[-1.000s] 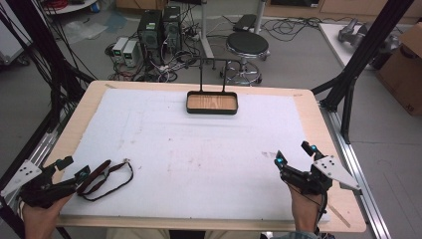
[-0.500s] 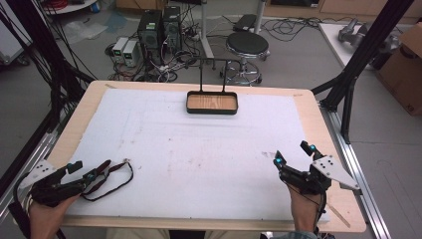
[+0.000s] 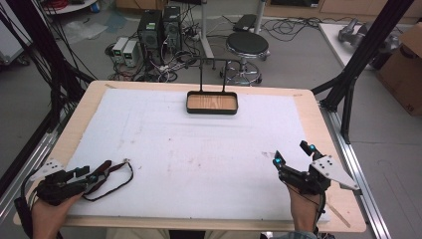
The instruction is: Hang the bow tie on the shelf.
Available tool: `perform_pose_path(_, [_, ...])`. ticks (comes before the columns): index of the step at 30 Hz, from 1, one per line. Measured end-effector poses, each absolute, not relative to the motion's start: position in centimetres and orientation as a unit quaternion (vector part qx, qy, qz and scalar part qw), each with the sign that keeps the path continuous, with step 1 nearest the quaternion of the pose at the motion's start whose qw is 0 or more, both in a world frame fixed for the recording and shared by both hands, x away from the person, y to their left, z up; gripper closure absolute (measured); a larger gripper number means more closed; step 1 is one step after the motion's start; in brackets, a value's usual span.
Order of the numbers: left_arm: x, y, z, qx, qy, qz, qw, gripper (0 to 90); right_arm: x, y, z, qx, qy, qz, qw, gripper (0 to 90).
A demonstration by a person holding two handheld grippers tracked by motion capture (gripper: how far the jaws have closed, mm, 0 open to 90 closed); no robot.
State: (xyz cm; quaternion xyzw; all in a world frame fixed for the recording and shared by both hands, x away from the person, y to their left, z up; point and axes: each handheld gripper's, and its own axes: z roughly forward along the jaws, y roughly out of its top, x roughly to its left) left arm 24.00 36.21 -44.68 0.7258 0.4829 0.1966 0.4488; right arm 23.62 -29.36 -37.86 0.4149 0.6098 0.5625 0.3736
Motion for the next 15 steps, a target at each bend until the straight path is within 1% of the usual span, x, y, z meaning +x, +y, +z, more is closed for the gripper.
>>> perform_pose_path(3, [24.08, 35.98, -44.79, 0.734, 0.48, 0.191, 0.44, 56.8, 23.61, -29.41, -37.83, 0.415, 0.608, 0.563, 0.375, 11.4])
perform_pose_path(4, [24.09, 35.97, -44.82, 0.736, 0.48, 0.188, 0.439, 59.9, 23.59, -29.46, -37.82, 0.416, 0.608, 0.562, 0.376, 11.4])
perform_pose_path(11, [23.99, 35.95, -44.8, 0.738, 0.48, 0.186, 0.436, 71.7, 23.58, -29.52, -37.79, 0.416, 0.607, 0.562, 0.378, 11.4])
perform_pose_path(15, [23.96, 35.87, -44.79, 0.738, 0.477, 0.183, 0.441, 73.5, 23.57, -29.47, -37.81, 0.417, 0.607, 0.562, 0.376, 11.4])
